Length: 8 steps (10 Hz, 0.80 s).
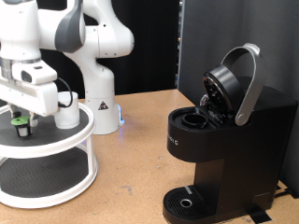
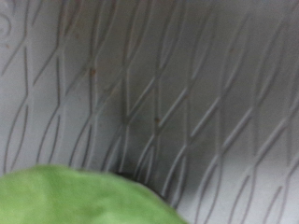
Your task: Make a cup of coffee with the keurig machine
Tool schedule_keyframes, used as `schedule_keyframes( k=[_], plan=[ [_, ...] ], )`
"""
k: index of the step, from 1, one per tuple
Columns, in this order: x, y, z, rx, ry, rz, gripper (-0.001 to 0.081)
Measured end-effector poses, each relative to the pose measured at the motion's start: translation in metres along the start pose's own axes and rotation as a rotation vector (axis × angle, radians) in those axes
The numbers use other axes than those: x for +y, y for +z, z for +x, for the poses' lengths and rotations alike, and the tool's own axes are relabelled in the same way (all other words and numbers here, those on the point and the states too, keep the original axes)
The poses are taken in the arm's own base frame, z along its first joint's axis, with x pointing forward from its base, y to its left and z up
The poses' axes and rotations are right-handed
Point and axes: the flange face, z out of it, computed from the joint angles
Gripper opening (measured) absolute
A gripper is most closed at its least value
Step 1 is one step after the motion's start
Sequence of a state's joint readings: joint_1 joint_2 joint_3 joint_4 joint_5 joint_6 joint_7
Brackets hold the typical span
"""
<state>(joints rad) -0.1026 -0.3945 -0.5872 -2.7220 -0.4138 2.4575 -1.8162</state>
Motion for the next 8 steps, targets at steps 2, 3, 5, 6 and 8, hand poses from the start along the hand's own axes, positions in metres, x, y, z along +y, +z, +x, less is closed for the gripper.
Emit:
schedule_keyframes(
  k=[2, 3, 5, 6, 8],
  plan=[
    [0.001, -0.016, 0.0, 0.03, 0.005, 0.016, 0.0462],
    [0.001, -0.027, -0.001, 0.043, 0.002, 0.022, 0.0462],
    [0.0, -0.048, -0.004, 0.056, -0.009, 0.027, 0.0461],
    [-0.002, -0.054, -0.004, 0.06, -0.014, 0.029, 0.0461],
    [-0.002, -0.052, -0.003, 0.062, 0.016, 0.031, 0.0461]
  ],
)
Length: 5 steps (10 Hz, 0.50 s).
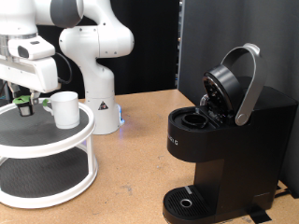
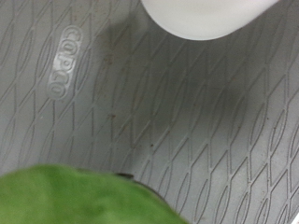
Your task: Make a cup of coffee with the keurig machine
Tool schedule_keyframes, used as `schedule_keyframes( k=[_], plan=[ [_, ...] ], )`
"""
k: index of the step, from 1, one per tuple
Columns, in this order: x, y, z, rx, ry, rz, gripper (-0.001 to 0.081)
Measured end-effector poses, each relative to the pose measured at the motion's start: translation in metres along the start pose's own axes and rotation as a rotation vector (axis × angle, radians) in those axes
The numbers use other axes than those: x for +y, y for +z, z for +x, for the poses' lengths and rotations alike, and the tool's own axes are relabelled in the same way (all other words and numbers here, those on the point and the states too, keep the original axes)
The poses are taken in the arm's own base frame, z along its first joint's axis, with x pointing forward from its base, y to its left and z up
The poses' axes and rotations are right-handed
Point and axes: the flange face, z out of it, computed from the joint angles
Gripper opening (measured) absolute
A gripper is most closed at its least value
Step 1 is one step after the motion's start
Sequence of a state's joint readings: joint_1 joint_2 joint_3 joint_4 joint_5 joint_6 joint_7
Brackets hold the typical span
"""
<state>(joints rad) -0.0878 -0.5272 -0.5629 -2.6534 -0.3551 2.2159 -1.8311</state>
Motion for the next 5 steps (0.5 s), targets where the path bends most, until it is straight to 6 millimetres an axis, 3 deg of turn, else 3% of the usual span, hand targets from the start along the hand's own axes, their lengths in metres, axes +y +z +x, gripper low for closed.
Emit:
schedule_keyframes(
  k=[3, 5],
  plan=[
    [0.009, -0.004, 0.019, 0.043, 0.262, -0.019, 0.0461],
    [0.02, -0.01, 0.044, 0.062, 0.356, -0.031, 0.0461]
  ],
)
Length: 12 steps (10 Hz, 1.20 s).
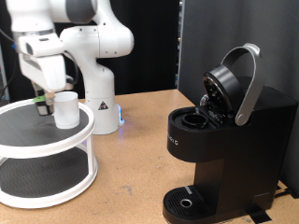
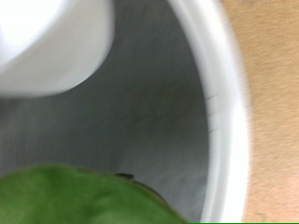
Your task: Make a cup of coffee with the keurig machine
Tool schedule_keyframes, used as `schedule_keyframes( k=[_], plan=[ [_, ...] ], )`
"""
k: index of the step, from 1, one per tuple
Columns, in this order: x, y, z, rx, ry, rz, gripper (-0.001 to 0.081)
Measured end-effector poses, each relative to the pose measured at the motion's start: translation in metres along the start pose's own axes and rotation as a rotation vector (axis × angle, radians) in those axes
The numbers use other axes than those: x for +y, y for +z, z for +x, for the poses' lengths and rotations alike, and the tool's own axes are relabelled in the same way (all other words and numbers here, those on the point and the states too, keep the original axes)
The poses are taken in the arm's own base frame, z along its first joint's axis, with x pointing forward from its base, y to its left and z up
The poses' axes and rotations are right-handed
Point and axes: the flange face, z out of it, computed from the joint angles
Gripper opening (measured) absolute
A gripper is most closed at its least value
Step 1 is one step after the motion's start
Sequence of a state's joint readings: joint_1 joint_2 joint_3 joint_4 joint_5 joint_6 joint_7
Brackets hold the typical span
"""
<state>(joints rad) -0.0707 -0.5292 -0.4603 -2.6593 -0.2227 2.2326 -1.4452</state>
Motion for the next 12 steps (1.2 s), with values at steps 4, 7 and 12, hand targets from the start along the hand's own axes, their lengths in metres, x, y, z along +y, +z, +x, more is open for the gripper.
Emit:
schedule_keyframes(
  k=[4, 7, 12],
  plan=[
    [0.002, -0.002, 0.027, 0.022, 0.069, -0.012, 0.0461],
    [0.005, -0.014, 0.067, 0.155, 0.203, 0.008, 0.0461],
    [0.019, -0.046, 0.125, 0.177, 0.313, 0.047, 0.0461]
  ],
)
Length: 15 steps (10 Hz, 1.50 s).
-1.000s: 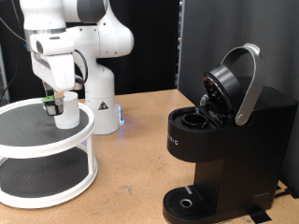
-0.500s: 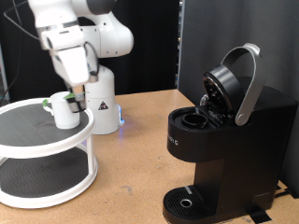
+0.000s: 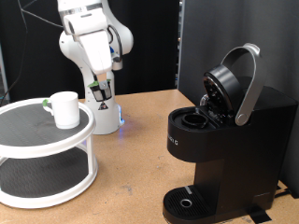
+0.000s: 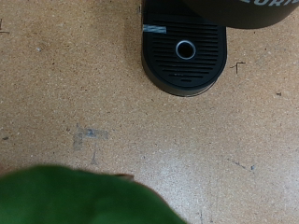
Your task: Make a cup of coffee with the keurig machine
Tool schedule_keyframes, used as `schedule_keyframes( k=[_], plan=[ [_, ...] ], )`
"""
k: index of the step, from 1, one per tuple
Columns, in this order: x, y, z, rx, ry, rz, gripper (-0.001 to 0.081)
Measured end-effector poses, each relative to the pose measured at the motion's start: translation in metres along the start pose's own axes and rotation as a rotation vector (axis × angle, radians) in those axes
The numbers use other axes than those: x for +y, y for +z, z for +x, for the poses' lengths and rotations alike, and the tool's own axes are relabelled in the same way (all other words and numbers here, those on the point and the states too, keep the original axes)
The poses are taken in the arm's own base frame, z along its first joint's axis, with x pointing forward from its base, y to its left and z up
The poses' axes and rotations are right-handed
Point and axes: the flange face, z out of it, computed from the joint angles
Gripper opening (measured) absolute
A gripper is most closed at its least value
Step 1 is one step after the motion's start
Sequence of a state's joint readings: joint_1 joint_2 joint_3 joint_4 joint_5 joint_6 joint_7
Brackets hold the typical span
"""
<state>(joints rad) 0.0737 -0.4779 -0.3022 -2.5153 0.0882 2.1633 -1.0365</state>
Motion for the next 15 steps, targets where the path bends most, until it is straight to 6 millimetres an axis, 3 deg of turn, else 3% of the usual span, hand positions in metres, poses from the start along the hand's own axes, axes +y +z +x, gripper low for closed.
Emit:
schedule_keyframes(
  k=[3, 6, 11, 15],
  plan=[
    [-0.001, 0.005, 0.009, 0.091, 0.055, -0.042, 0.0461],
    [-0.015, 0.002, 0.051, 0.169, 0.149, -0.026, 0.0461],
    [-0.029, -0.012, 0.117, 0.124, 0.03, 0.057, 0.0461],
    [-0.022, -0.016, 0.142, 0.121, 0.014, 0.058, 0.0461]
  ],
)
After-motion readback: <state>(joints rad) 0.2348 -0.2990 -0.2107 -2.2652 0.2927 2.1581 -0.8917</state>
